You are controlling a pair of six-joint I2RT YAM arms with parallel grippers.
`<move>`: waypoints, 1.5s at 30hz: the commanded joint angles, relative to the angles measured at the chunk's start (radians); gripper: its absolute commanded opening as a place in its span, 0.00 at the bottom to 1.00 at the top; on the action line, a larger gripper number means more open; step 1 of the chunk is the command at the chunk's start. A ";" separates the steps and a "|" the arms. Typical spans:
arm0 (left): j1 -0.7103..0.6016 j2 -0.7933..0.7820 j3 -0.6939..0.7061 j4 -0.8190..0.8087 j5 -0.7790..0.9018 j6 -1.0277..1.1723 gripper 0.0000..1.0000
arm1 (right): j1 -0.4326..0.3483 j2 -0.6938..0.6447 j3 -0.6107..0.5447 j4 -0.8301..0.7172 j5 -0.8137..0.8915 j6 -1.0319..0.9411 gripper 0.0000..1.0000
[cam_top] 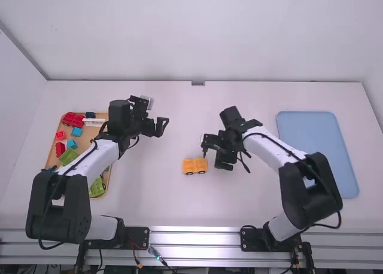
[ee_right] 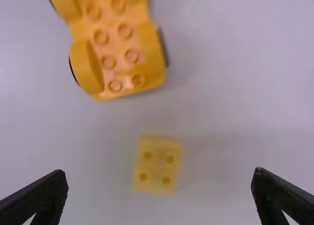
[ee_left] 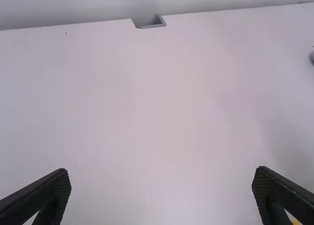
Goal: Assemble lego blocks to make yellow taxi
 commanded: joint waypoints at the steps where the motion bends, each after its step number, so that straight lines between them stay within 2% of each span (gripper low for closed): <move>1: -0.004 0.005 -0.003 -0.010 0.093 0.130 0.99 | -0.092 -0.063 -0.019 0.002 -0.237 -0.084 0.99; 3: -0.005 0.005 -0.015 -0.008 0.249 0.323 0.99 | -0.159 -0.070 -0.058 0.028 -0.367 -0.138 0.99; 4: -0.004 0.005 -0.018 -0.008 0.274 0.355 0.99 | -0.171 -0.070 -0.066 0.037 -0.385 -0.145 0.99; 7: -0.005 0.005 -0.078 -0.016 0.489 0.738 0.99 | -0.268 -0.070 -0.141 0.110 -0.541 -0.102 0.99; 11: -0.005 0.005 -0.140 0.011 0.589 0.911 0.99 | -0.324 -0.070 -0.173 0.105 -0.627 -0.082 0.99; 15: -0.005 0.005 -0.189 0.080 0.628 0.901 0.99 | -0.342 -0.070 -0.209 0.139 -0.653 -0.084 0.99; 19: -0.005 0.010 -0.204 0.109 0.625 0.885 0.99 | -0.325 -0.070 -0.266 0.271 -0.640 -0.061 0.99; 21: -0.005 0.051 -0.203 0.143 0.629 0.885 0.99 | -0.291 -0.070 -0.328 0.424 -0.582 0.023 0.99; 22: -0.006 0.055 -0.203 0.148 0.629 0.883 0.99 | -0.287 -0.070 -0.336 0.442 -0.572 0.030 0.99; 25: -0.005 0.147 -0.203 0.286 0.634 0.798 0.99 | -0.256 -0.070 -0.425 0.597 -0.538 0.066 0.99; 28: -0.005 0.214 -0.203 0.398 0.685 0.746 0.99 | -0.248 -0.070 -0.478 0.643 -0.540 0.037 0.99; 32: -0.005 0.272 -0.203 0.521 0.762 0.699 0.99 | -0.274 -0.069 -0.539 0.726 -0.546 0.034 1.00; 35: -0.005 0.279 -0.203 0.549 0.786 0.700 0.99 | -0.313 -0.057 -0.580 0.818 -0.548 0.077 0.99; 41: -0.007 0.279 -0.190 0.531 0.793 0.699 0.99 | -0.360 0.050 -0.598 0.962 -0.604 0.074 1.00; 44: -0.019 0.279 -0.176 0.515 0.825 0.700 0.99 | -0.355 0.133 -0.557 0.962 -0.603 0.073 0.95; 45: -0.024 0.279 -0.172 0.515 0.837 0.699 0.99 | -0.355 0.159 -0.541 0.956 -0.604 0.073 0.89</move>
